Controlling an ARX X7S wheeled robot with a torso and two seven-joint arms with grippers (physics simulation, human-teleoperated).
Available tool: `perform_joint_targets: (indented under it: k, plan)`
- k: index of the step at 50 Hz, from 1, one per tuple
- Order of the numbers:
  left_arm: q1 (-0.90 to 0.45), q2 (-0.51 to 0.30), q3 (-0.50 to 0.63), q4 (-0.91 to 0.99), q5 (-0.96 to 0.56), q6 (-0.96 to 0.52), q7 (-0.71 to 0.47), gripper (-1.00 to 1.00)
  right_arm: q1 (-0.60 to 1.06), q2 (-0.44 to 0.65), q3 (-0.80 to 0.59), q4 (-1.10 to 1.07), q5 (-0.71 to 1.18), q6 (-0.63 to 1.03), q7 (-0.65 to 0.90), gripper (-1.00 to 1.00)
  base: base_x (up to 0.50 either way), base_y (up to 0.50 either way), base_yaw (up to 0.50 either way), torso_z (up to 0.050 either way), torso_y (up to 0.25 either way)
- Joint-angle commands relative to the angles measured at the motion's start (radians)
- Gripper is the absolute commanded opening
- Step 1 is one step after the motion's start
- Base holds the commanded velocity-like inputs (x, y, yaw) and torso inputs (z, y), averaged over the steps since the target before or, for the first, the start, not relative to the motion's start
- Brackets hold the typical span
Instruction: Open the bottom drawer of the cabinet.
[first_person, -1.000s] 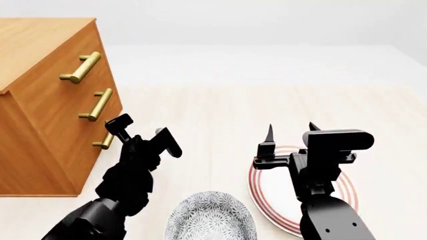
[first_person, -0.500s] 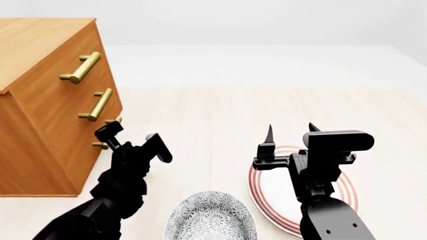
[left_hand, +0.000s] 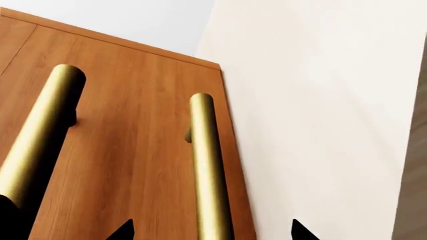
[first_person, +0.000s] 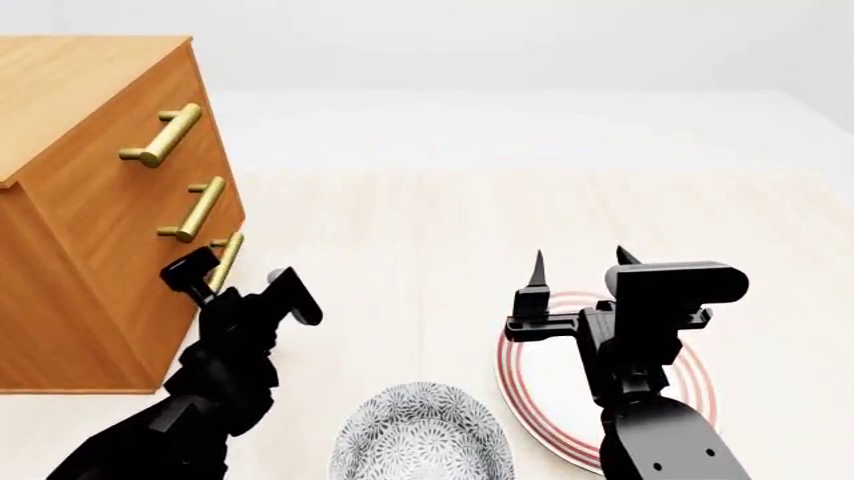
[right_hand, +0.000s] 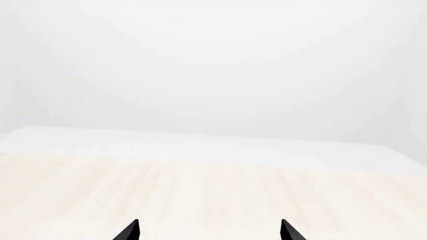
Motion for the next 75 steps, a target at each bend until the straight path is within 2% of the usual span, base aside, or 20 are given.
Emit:
perform_joint_targets:
  k: [1,42,43,67,75]
  plan:
    - [0.004,-0.009,-0.002,-0.005,-0.013,-0.014,0.003,1.0,0.0,0.004,-0.003,-0.001,0.006,-0.002,0.005,1.0,0.0,0.0,0.0,0.0,0.0]
    - [-0.003,-0.008,-0.012,-0.005,-0.009,-0.057,0.043,1.0,-0.002,0.015,-0.014,0.016,0.027,-0.023,0.016,1.0,0.0,0.0,0.0,0.0,0.0]
    - [-0.003,-0.008,-0.012,-0.005,-0.008,-0.051,0.037,-1.0,-0.002,0.015,-0.014,0.015,0.027,-0.023,0.017,1.0,0.0,0.0,0.0,0.0,0.0]
    - [-0.015,-0.006,-0.009,-0.005,-0.008,-0.06,0.038,-1.0,0.004,0.021,-0.023,0.014,0.037,-0.023,0.027,1.0,0.0,0.0,0.0,0.0,0.0]
    - [-0.048,0.035,0.026,-0.005,0.0,-0.04,0.061,-1.0,0.005,0.024,-0.026,0.012,0.041,-0.023,0.03,1.0,0.0,0.0,0.0,0.0,0.0]
